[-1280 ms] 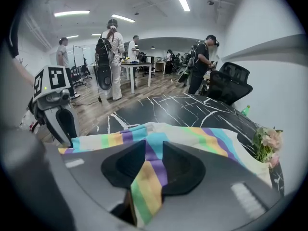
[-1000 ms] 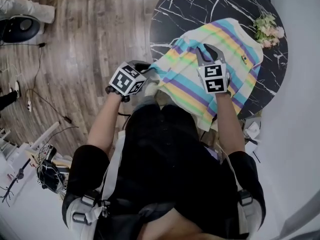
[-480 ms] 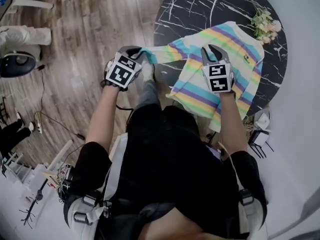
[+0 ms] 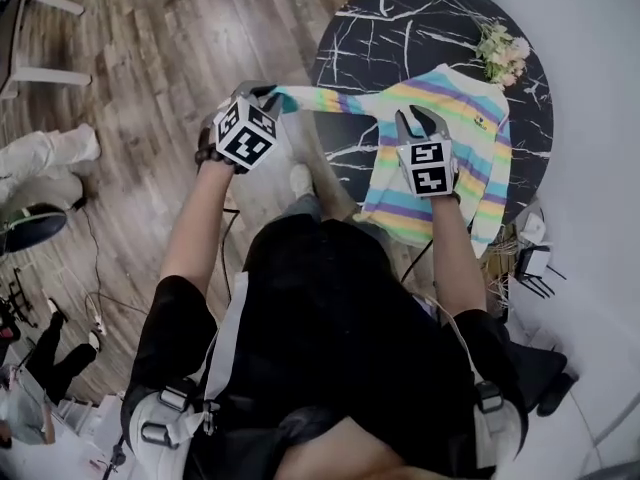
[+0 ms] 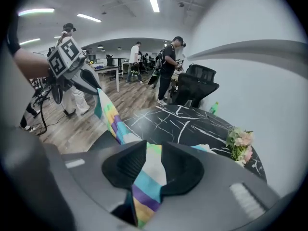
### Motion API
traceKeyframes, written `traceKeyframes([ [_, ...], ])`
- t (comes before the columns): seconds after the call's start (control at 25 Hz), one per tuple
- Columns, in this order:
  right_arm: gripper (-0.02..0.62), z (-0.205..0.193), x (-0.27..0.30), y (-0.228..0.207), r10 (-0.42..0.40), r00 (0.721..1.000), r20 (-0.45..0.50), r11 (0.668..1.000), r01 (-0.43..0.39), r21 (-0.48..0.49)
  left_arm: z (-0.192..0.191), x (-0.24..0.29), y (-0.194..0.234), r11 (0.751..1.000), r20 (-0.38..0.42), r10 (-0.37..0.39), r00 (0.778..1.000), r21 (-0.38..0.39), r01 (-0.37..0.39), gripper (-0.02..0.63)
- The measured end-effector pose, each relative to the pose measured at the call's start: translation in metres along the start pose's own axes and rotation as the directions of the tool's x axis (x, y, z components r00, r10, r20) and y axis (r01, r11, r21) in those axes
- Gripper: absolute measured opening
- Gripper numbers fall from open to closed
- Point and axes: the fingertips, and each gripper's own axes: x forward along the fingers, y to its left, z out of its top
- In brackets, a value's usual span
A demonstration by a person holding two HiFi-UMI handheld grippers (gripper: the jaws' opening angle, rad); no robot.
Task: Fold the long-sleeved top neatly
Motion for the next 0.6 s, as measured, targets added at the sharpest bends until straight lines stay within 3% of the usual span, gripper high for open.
traceKeyframes([
  [0.16,0.106,0.016,-0.001,-0.001,-0.01,1.0,0.011,1.0,0.01,0.013,0.029,-0.001,0.029,0.993,0.032,0.042,0.999,0.106,-0.045,0.054],
  [0.28,0.107,0.025,0.003,0.01,0.038,0.999,0.023,0.999,-0.037,-0.008,0.049,0.0,0.042,0.984,0.053,0.059,0.997,0.167,-0.067,0.055],
  [0.4,0.151,0.032,0.016,0.033,0.104,0.994,0.015,0.991,-0.102,-0.089,0.071,0.0,0.049,0.98,0.082,0.05,0.995,0.188,-0.065,0.055],
  [0.6,0.164,0.051,0.053,0.061,0.136,0.991,-0.004,0.966,-0.133,-0.222,0.092,-0.005,0.056,0.962,0.116,0.048,0.992,0.263,-0.077,0.055],
])
